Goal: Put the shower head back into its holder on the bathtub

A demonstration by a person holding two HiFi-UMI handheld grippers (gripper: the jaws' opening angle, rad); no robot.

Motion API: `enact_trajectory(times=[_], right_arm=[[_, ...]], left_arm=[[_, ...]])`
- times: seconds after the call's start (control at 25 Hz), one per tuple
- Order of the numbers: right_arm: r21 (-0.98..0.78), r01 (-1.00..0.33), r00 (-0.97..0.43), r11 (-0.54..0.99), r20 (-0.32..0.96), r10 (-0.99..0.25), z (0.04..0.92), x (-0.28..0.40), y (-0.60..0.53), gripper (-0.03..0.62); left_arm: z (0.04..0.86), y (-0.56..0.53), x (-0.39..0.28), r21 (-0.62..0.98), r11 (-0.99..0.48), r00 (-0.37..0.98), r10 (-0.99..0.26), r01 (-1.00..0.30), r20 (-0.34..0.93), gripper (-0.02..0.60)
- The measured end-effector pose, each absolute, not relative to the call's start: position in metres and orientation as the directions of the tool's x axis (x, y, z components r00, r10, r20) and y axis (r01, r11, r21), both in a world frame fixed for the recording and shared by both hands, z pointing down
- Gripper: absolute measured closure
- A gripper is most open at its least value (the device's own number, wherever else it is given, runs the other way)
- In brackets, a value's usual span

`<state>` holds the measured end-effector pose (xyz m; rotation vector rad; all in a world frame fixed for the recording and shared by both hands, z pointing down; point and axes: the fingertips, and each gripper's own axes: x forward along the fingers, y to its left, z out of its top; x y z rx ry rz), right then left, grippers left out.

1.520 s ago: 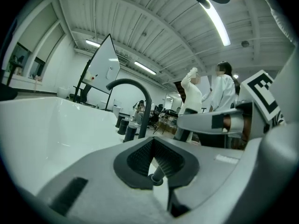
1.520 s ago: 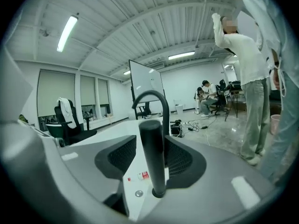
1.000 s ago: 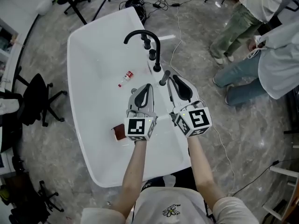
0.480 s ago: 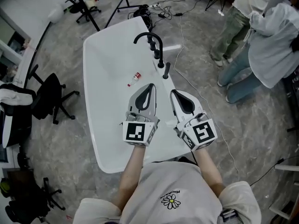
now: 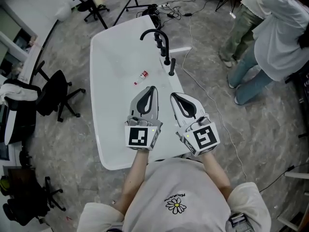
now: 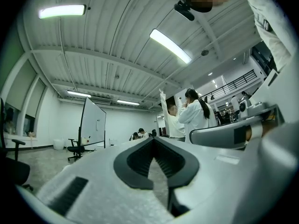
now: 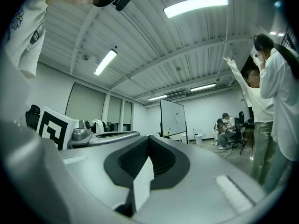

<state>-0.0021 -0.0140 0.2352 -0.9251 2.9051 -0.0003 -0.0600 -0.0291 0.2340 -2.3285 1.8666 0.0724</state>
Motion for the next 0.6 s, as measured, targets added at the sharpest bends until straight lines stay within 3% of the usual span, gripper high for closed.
enact_trajectory(times=[0.6], right_arm=[[-0.006,-0.551,-0.831,0.834,-0.087,-0.550,0.237,-0.009,-0.002,0.591]], left_arm=[[0.233,-0.015,-0.065,-0.054,-0.178,0.184,-0.969,-0.983,-0.165,0.581]])
